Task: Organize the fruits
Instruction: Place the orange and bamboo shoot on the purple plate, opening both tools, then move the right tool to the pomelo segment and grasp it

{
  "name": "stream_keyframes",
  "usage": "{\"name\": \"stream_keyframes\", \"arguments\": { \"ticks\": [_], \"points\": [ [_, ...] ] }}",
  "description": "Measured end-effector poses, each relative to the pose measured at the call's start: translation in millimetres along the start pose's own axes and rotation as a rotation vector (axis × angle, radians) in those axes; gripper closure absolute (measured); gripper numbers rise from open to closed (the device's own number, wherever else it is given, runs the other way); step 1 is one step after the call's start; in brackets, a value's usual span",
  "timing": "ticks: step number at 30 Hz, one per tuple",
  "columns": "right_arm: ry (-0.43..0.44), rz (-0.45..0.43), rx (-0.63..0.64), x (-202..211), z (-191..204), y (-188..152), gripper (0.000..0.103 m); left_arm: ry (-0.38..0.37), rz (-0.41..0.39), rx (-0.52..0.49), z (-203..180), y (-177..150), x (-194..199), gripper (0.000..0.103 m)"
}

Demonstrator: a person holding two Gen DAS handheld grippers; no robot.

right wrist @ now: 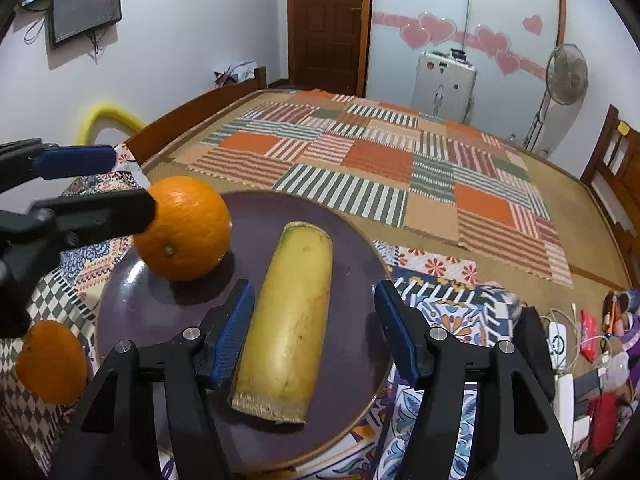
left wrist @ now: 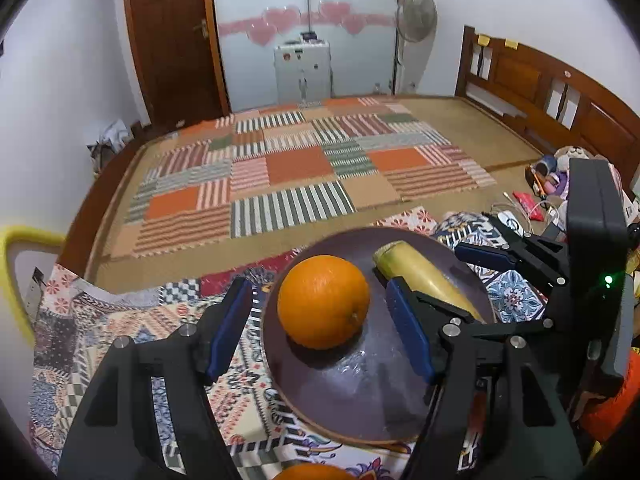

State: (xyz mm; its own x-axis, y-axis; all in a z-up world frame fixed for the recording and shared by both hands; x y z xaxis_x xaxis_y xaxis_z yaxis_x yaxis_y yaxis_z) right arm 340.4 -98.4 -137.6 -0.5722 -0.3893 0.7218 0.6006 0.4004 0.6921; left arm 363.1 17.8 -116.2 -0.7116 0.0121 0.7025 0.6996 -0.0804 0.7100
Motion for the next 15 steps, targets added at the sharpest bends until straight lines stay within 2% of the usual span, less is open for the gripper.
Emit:
{"name": "stream_keyframes", "arguments": {
  "ticks": [7,15],
  "points": [
    [-0.021,-0.088,0.019,48,10,5,0.044,0.032,-0.116,-0.008,11,-4,52,0.032],
    [0.014,-0.163,-0.02,103,25,-10,0.044,0.044,-0.188,0.002,13,-31,112,0.031]
  ]
}}
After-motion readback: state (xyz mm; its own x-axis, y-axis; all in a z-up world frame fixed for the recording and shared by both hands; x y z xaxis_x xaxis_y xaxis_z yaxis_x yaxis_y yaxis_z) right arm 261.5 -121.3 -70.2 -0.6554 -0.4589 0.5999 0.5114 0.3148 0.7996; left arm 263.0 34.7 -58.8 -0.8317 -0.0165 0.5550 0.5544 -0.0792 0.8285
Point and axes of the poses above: each gripper's, at about its wrist camera, not at the fingertips, and x roughly against the way its jaws point, z to its left, y to its top, the point moved 7 cm from there along -x, roughly the way its jaws point, and after that the axes turned 1 degree about y, right-handed, at the moved point
